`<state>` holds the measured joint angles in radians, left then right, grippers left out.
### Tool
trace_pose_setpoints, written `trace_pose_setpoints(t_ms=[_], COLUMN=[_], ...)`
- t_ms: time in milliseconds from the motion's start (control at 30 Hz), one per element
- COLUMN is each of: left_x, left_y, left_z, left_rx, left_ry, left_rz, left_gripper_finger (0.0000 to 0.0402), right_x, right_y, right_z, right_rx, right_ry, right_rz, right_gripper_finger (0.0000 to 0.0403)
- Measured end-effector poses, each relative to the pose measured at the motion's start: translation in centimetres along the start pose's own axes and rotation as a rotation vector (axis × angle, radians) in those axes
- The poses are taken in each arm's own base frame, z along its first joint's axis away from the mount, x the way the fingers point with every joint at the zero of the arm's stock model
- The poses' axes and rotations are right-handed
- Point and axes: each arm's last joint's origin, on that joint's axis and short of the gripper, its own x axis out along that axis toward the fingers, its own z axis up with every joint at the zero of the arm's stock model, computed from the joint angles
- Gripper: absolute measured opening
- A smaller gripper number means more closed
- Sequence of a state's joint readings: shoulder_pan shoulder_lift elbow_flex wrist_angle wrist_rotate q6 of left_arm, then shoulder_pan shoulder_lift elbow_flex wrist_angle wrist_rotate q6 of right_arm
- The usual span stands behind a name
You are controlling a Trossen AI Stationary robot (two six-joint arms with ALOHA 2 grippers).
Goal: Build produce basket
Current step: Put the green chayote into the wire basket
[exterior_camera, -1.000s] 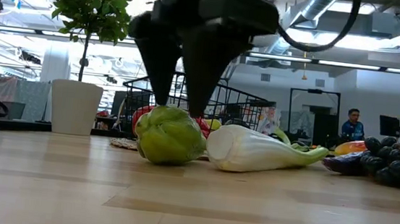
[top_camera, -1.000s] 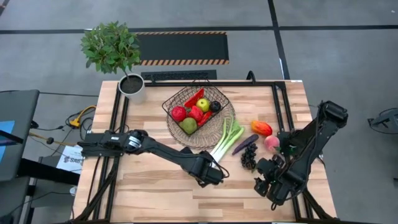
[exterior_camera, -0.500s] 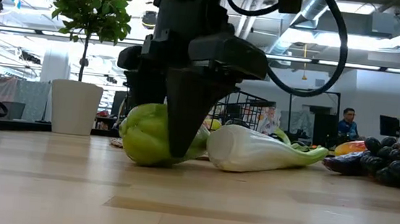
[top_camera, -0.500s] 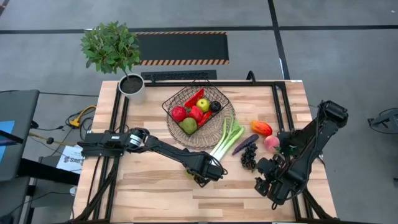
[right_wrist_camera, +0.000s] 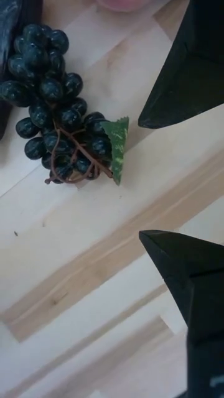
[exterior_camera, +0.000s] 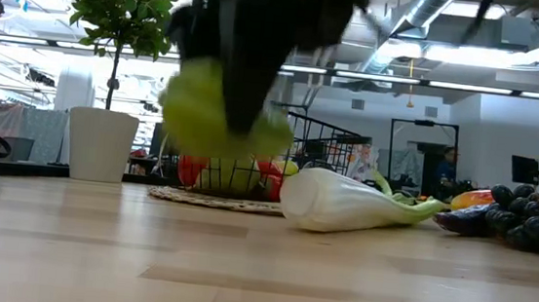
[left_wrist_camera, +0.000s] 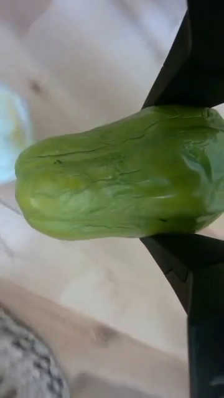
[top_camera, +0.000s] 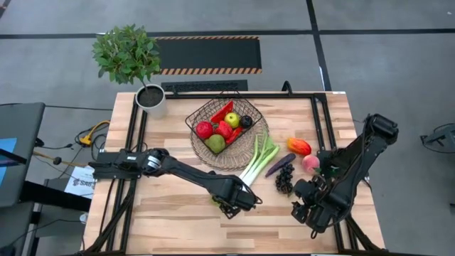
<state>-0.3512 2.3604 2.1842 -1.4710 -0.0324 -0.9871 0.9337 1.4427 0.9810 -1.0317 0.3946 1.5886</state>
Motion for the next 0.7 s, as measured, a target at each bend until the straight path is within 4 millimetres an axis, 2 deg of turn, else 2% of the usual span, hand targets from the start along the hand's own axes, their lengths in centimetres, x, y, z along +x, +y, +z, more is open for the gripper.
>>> trace_pose_setpoints(t_ms=[167, 233, 400, 567, 700], left_x=[-5.0, -6.8, -12.1, -17.2, -19.6], left_y=[0.5, 1.7, 5.8, 10.6, 14.5], left_z=[0.1, 0.3, 0.5, 0.7, 1.8], left_rx=[0.038, 0.01, -0.079, -0.173, -0.235], left_ry=[-0.125, -0.166, -0.349, -0.588, -0.73], left_rz=[-0.05, -0.105, -0.14, -0.152, -0.105], left_gripper_finger=[0.0244, 0.0239, 0.0237, 0.0246, 0.0247], right_x=[-1.3, -2.4, -5.9, -10.0, -12.6], right_y=[-0.7, -1.1, -2.5, -5.0, -7.3], right_z=[0.7, 1.3, 3.6, 6.1, 7.6], right_rx=[-0.01, -0.009, -0.016, -0.014, 0.009], right_ry=[-0.033, -0.071, -0.195, -0.404, -0.559], right_rz=[0.059, 0.098, 0.23, 0.339, 0.392], right_gripper_finger=[0.0305, 0.0305, 0.0305, 0.0305, 0.0305])
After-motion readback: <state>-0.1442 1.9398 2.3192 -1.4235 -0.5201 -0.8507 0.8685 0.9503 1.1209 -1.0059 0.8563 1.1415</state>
